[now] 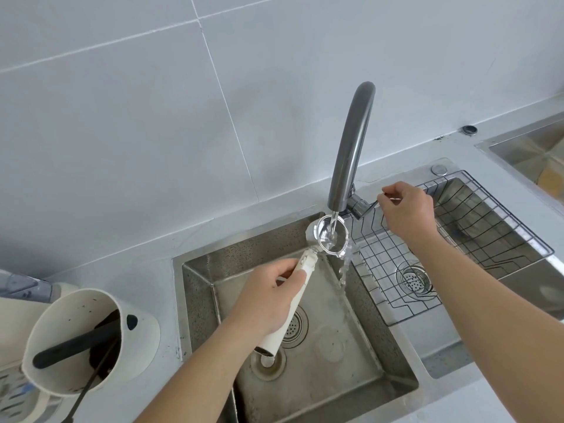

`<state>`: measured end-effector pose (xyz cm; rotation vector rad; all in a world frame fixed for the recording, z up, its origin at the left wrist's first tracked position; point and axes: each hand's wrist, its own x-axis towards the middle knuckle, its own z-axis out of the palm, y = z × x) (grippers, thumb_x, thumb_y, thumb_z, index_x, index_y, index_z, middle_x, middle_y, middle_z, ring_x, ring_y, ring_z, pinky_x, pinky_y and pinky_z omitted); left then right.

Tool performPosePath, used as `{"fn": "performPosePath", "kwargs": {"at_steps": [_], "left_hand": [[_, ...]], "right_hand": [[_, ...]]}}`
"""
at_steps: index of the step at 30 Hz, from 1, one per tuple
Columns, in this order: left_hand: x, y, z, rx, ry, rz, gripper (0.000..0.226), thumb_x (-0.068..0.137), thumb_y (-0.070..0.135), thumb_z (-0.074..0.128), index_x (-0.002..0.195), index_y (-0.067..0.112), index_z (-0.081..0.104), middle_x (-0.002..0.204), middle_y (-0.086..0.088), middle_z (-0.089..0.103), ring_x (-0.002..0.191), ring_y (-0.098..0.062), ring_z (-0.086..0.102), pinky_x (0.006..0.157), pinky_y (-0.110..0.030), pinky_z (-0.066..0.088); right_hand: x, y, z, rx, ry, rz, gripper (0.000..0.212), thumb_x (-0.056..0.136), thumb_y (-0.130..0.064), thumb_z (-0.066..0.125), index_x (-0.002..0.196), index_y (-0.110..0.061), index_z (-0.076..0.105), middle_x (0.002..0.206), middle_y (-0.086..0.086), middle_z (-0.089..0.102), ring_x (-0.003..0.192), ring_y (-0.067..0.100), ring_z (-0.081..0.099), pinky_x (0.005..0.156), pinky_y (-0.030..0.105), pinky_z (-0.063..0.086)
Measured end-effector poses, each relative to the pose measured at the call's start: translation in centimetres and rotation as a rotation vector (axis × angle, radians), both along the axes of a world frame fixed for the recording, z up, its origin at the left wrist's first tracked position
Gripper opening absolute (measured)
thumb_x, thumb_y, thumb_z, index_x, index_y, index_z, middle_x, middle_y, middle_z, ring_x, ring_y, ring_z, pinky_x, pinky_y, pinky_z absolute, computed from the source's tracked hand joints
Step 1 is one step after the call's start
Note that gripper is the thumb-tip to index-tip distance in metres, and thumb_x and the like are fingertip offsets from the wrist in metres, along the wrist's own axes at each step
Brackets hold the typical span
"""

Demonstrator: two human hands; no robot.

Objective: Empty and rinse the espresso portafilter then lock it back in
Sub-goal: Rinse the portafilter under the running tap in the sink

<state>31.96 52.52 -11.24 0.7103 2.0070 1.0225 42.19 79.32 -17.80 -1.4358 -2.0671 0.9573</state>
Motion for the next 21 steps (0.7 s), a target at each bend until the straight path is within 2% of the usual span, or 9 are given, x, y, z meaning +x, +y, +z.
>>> {"fn": "performPosePath", "kwargs": {"at_steps": [1, 3, 5, 7, 10, 13, 17, 21], "left_hand": [[0.1, 0.0, -0.2, 0.009, -0.003, 0.009, 0.028, 0.094, 0.032, 0.055, 0.082, 0.053, 0.067, 0.081, 0.003, 0.068, 0.062, -0.007, 0.055, 0.054, -0.015, 0.045], [0.4, 0.2, -0.3, 0.031, -0.039, 0.033, 0.032, 0.095, 0.032, 0.054, 0.076, 0.054, 0.068, 0.080, -0.005, 0.067, 0.061, -0.011, 0.055, 0.054, -0.024, 0.046], [0.9, 0.3, -0.5, 0.055, -0.095, 0.060, 0.033, 0.096, 0.030, 0.054, 0.080, 0.056, 0.068, 0.087, -0.013, 0.067, 0.063, -0.017, 0.054, 0.056, -0.032, 0.047], [1.2, 0.6, -0.8, 0.068, -0.165, 0.110, 0.036, 0.096, 0.030, 0.054, 0.084, 0.061, 0.068, 0.091, -0.014, 0.069, 0.067, -0.019, 0.056, 0.059, -0.035, 0.048], [1.7, 1.1, -1.3, 0.085, -0.320, 0.177, 0.029, 0.092, 0.032, 0.057, 0.088, 0.057, 0.070, 0.084, -0.002, 0.071, 0.073, -0.020, 0.060, 0.067, -0.039, 0.053], [2.2, 1.8, -1.6, 0.117, -0.466, 0.207, 0.021, 0.086, 0.032, 0.059, 0.086, 0.044, 0.076, 0.076, 0.010, 0.072, 0.086, -0.022, 0.065, 0.081, -0.047, 0.056], [2.8, 2.3, -1.7, 0.134, -0.611, 0.243, 0.028, 0.095, 0.016, 0.057, 0.081, 0.027, 0.078, 0.077, 0.002, 0.071, 0.077, -0.019, 0.065, 0.070, -0.039, 0.053], [3.1, 2.6, -1.3, 0.133, -0.765, 0.270, 0.018, 0.096, 0.015, 0.056, 0.097, 0.010, 0.072, 0.083, -0.006, 0.072, 0.068, -0.017, 0.067, 0.061, -0.033, 0.055]], "right_hand": [[0.0, 0.0, 0.0, 0.002, 0.003, 0.002, 0.024, 0.095, -0.023, 0.060, 0.114, -0.012, 0.068, 0.092, -0.001, 0.067, 0.080, 0.020, 0.063, 0.070, 0.030, 0.051], [0.0, 0.0, 0.0, 0.011, 0.012, 0.006, 0.024, 0.094, -0.023, 0.060, 0.114, -0.011, 0.069, 0.092, 0.000, 0.067, 0.080, 0.021, 0.064, 0.072, 0.032, 0.054], [0.0, -0.1, 0.0, 0.019, 0.016, 0.007, 0.024, 0.094, -0.023, 0.061, 0.113, -0.011, 0.069, 0.092, 0.000, 0.068, 0.080, 0.021, 0.064, 0.073, 0.033, 0.055], [0.0, 0.0, -0.1, 0.019, 0.017, 0.003, 0.023, 0.094, -0.023, 0.061, 0.113, -0.011, 0.069, 0.092, 0.001, 0.068, 0.080, 0.021, 0.064, 0.074, 0.033, 0.055], [0.0, 0.0, -0.1, 0.020, 0.019, -0.003, 0.023, 0.094, -0.023, 0.061, 0.112, -0.012, 0.070, 0.094, 0.003, 0.071, 0.081, 0.021, 0.065, 0.076, 0.035, 0.057], [0.0, 0.0, -0.1, 0.025, 0.023, -0.005, 0.023, 0.094, -0.023, 0.061, 0.112, -0.011, 0.070, 0.095, 0.004, 0.072, 0.082, 0.020, 0.065, 0.079, 0.036, 0.057], [0.0, 0.0, 0.0, 0.009, 0.011, -0.010, 0.023, 0.094, -0.023, 0.061, 0.113, -0.012, 0.069, 0.092, -0.001, 0.067, 0.080, 0.019, 0.063, 0.072, 0.032, 0.054], [0.0, 0.0, -0.1, 0.004, 0.012, -0.009, 0.024, 0.095, -0.024, 0.061, 0.114, -0.012, 0.069, 0.092, 0.000, 0.067, 0.079, 0.019, 0.064, 0.070, 0.031, 0.054]]}}
